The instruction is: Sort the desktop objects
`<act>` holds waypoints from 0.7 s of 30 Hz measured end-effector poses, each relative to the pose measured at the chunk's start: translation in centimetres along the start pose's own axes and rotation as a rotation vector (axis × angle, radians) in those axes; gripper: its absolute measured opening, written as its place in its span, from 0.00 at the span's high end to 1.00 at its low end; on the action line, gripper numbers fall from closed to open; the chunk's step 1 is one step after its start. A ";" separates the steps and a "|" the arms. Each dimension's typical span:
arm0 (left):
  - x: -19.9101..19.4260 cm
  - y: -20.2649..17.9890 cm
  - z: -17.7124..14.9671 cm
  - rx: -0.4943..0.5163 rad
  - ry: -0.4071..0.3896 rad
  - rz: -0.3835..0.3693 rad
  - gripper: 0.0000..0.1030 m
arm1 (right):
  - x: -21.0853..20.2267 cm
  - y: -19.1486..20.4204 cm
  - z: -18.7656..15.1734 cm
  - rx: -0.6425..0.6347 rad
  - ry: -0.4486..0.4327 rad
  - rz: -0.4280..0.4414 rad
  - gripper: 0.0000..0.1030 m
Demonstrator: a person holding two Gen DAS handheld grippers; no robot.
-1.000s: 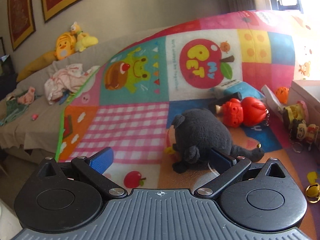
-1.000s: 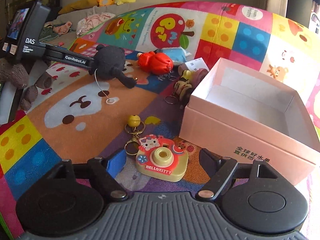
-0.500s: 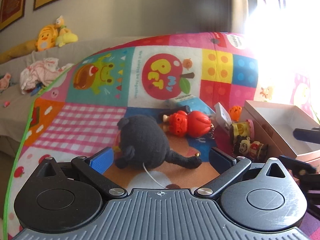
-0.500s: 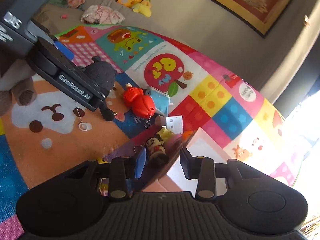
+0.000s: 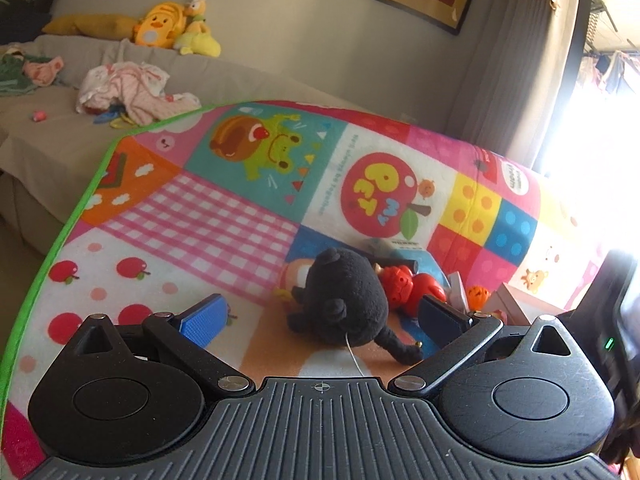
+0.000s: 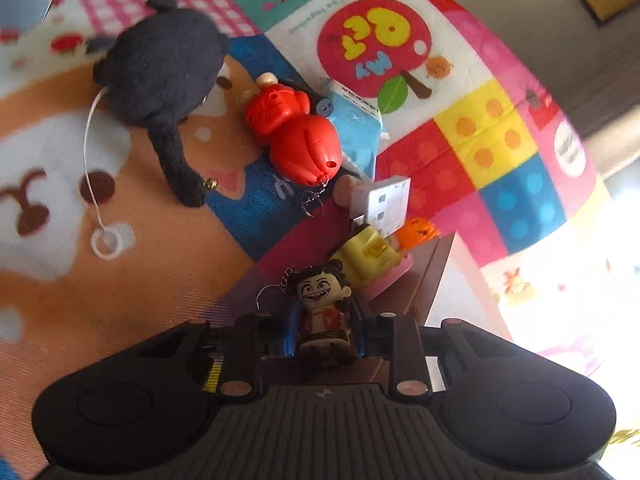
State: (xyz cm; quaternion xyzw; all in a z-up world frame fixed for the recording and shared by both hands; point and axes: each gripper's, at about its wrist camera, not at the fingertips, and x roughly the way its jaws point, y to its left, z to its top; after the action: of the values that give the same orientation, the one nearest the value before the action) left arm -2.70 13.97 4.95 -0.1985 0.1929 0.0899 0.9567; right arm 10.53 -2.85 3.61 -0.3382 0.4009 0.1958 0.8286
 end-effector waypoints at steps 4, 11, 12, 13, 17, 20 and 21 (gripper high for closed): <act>0.1 0.0 0.0 -0.007 0.010 -0.002 0.00 | -4.2 -2.5 -0.8 0.192 -0.049 0.271 0.81; 0.3 -1.2 -0.9 0.034 0.062 -0.004 0.00 | -10.8 -4.7 -5.4 0.269 -0.318 0.246 0.56; 0.3 -1.5 -1.0 0.044 0.070 -0.005 0.00 | -11.3 -4.8 -6.4 0.263 -0.345 0.208 0.42; 0.4 -1.7 -1.2 0.052 0.079 -0.008 0.00 | -11.5 -4.9 -7.5 0.261 -0.362 0.179 0.35; 1.5 -3.0 -2.2 0.075 0.191 -0.108 0.00 | -9.9 -4.6 -11.7 0.276 -0.319 0.165 0.12; 2.0 -4.6 -3.9 0.120 0.269 -0.167 0.00 | -7.9 -3.1 -14.7 0.273 -0.261 0.179 0.11; 1.8 -5.4 -4.5 0.167 0.265 -0.161 0.00 | -7.2 -2.5 -15.7 0.274 -0.249 0.169 0.10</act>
State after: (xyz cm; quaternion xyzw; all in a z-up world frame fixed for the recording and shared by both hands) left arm -1.17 7.35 2.25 -0.1431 0.3076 -0.0303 0.9402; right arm -0.72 -16.22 3.29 -0.1608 0.3450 0.2487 0.8907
